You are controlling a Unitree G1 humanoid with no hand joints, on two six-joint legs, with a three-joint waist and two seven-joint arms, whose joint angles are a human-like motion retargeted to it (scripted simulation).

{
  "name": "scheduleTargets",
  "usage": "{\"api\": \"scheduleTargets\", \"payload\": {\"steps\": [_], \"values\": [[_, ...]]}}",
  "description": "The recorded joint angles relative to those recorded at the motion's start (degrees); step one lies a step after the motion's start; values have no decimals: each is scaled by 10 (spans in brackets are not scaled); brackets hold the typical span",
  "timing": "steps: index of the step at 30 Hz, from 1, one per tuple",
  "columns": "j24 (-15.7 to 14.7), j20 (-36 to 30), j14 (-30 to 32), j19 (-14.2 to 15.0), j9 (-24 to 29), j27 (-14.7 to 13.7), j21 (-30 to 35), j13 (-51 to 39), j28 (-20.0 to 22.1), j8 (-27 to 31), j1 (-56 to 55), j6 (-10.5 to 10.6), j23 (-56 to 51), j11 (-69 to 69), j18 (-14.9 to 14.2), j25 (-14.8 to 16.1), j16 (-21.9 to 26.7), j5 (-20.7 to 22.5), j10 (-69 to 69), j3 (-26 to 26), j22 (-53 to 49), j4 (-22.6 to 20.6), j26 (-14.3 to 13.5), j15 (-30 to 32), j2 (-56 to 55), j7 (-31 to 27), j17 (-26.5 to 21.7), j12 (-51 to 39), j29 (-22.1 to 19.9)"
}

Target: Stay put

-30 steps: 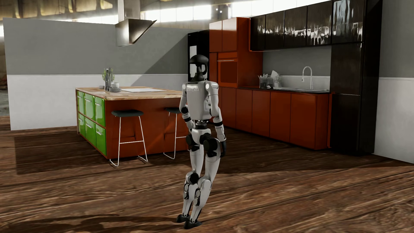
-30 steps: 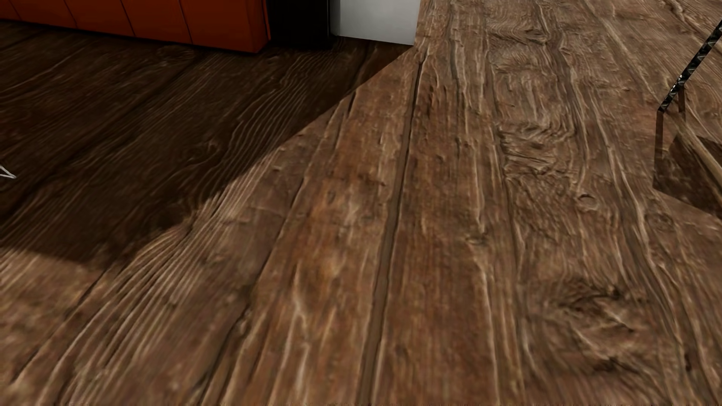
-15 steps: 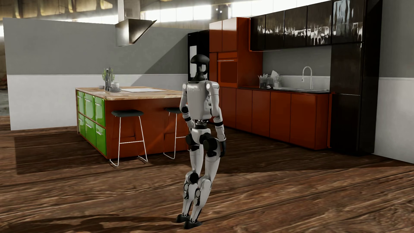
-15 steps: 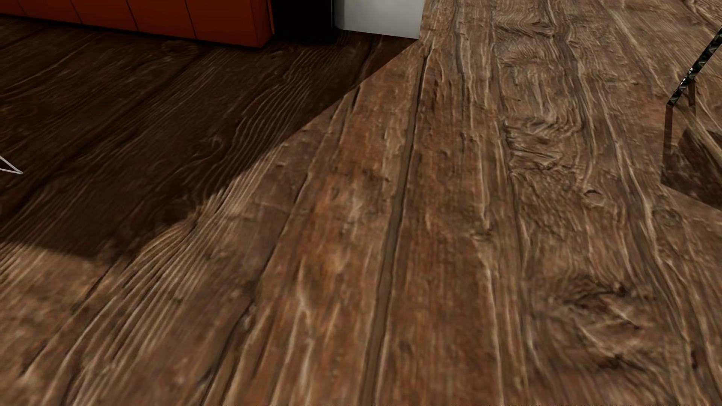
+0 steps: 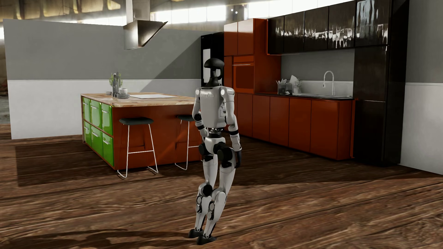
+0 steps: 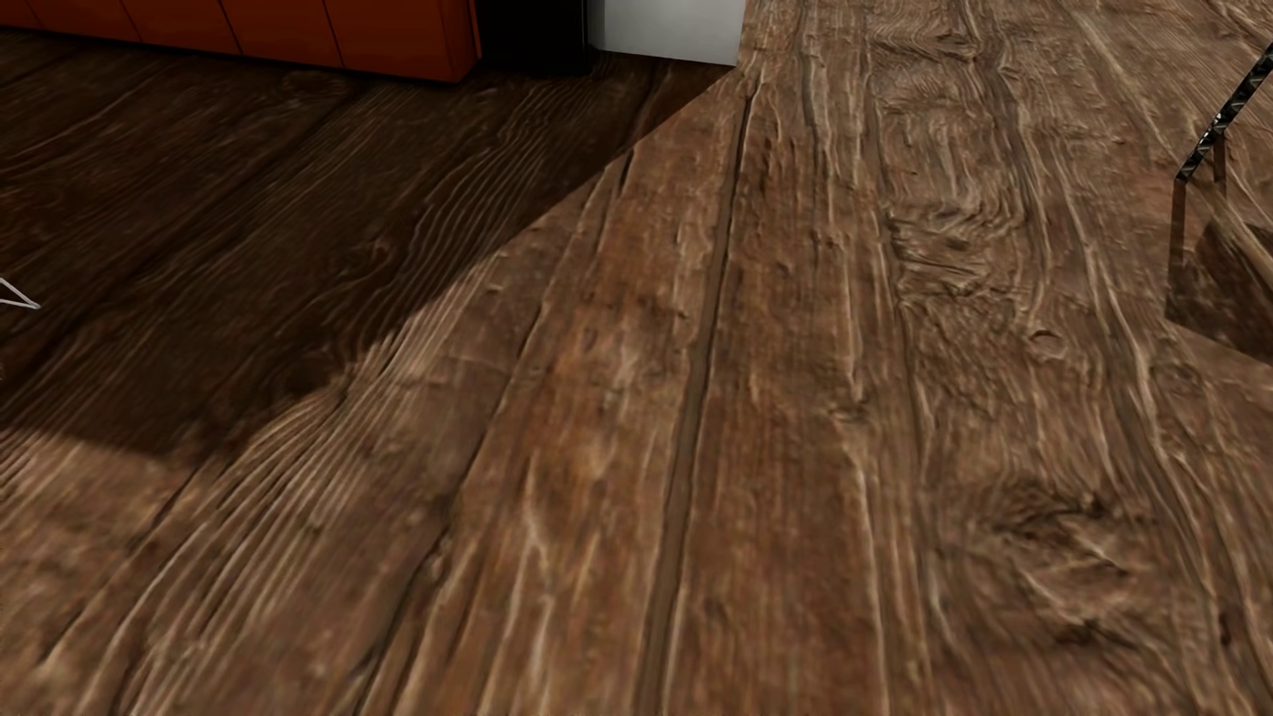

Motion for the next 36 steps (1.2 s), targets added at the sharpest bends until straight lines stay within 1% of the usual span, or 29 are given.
{"api": "scheduleTargets", "payload": {"steps": [18,24,28,36], "values": [[0,-3,2,0,-5,0,-2,2,0,0,-1,-2,-2,2,0,0,1,0,2,0,-1,0,0,-1,0,0,0,-1,0],[0,3,2,0,-12,0,-1,2,0,0,4,2,1,2,0,0,0,3,0,0,-3,3,0,-2,3,0,1,2,0],[0,-3,4,0,-13,0,-13,4,0,0,1,7,0,4,0,0,-4,4,2,-4,0,4,0,-4,1,0,-1,2,0],[0,-6,6,0,-18,0,-6,7,0,0,-2,8,9,-6,0,0,-1,6,1,-8,2,6,0,2,2,0,-2,5,0]]}}
